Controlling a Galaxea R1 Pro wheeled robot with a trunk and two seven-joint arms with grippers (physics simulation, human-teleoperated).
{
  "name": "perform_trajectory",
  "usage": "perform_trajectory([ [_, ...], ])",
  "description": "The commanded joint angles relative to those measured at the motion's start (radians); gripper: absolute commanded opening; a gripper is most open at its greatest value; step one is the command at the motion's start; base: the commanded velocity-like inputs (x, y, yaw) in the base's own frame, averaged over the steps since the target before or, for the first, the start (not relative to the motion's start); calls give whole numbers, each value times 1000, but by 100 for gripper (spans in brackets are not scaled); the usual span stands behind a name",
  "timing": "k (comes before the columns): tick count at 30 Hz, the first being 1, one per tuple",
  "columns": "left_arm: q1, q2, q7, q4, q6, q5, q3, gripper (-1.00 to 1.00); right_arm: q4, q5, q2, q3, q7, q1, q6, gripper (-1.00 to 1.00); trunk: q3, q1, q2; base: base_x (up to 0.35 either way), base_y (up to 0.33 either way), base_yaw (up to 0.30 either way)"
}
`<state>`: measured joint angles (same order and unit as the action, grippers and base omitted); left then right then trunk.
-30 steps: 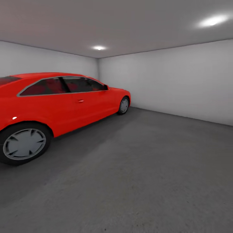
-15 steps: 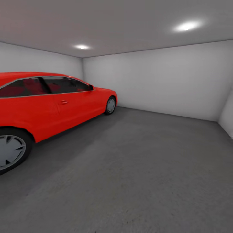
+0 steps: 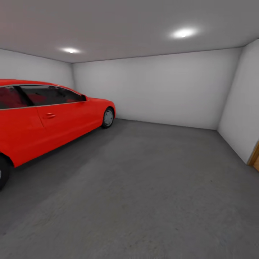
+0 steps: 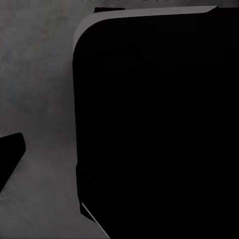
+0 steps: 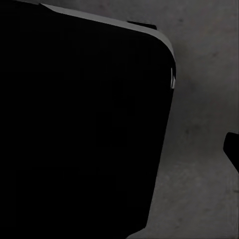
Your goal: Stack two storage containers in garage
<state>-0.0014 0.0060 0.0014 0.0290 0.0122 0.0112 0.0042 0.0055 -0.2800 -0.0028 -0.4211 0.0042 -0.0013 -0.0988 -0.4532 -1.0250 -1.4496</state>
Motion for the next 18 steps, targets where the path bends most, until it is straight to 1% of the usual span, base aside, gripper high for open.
perform_trajectory([
  [1, 0, 0, 0, 0, 2, 1, -1, 100, 1, -10, 0, -8, 0, 0, -4, 100, -1, 0, 0, 0, 0, -286],
  [18, 0, 0, 0, 0, 2, 1, -3, 100, 2, -11, 0, -8, 0, 0, -13, 100, -1, 0, 0, 0, 0, -286],
])
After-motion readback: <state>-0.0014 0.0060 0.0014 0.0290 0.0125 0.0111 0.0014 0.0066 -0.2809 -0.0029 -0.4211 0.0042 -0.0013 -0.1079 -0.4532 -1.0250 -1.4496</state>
